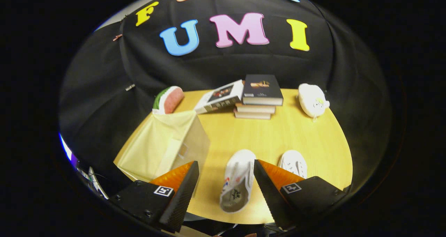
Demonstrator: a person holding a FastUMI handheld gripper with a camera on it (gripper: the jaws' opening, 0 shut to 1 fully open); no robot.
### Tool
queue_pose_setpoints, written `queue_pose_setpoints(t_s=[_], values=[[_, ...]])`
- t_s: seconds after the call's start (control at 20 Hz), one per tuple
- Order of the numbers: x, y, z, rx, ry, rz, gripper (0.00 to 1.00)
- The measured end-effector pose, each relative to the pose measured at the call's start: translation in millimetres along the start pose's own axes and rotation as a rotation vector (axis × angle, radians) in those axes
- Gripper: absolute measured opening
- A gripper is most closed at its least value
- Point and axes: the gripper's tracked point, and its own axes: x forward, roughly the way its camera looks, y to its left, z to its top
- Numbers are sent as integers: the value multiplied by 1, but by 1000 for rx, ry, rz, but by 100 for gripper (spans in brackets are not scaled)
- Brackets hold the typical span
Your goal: Open the storage box then place both shoes into the box .Put the left shoe in first, then the right shoe, with the right side of both shoes facing outward in a uniform manner.
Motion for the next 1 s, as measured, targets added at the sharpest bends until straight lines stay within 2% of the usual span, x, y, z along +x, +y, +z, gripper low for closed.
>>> queue_pose_setpoints(t_s=[0.15,0.35,0.4,0.55,0.7,0.75,0.8,0.85,0.9,1.0], values=[[12,-24,-41,-48,81,-48,91],[42,-47,-80,-105,176,-99,79],[50,-48,-85,-106,189,-103,73],[82,-57,-97,-101,207,-139,67],[113,-62,-80,-62,137,-192,62],[121,-63,-77,-51,119,-205,57],[129,-59,-76,-39,117,-196,43],[133,-58,-76,-24,102,-204,35],[132,-61,-71,-10,93,-230,20],[131,-60,-72,59,104,-229,9]])
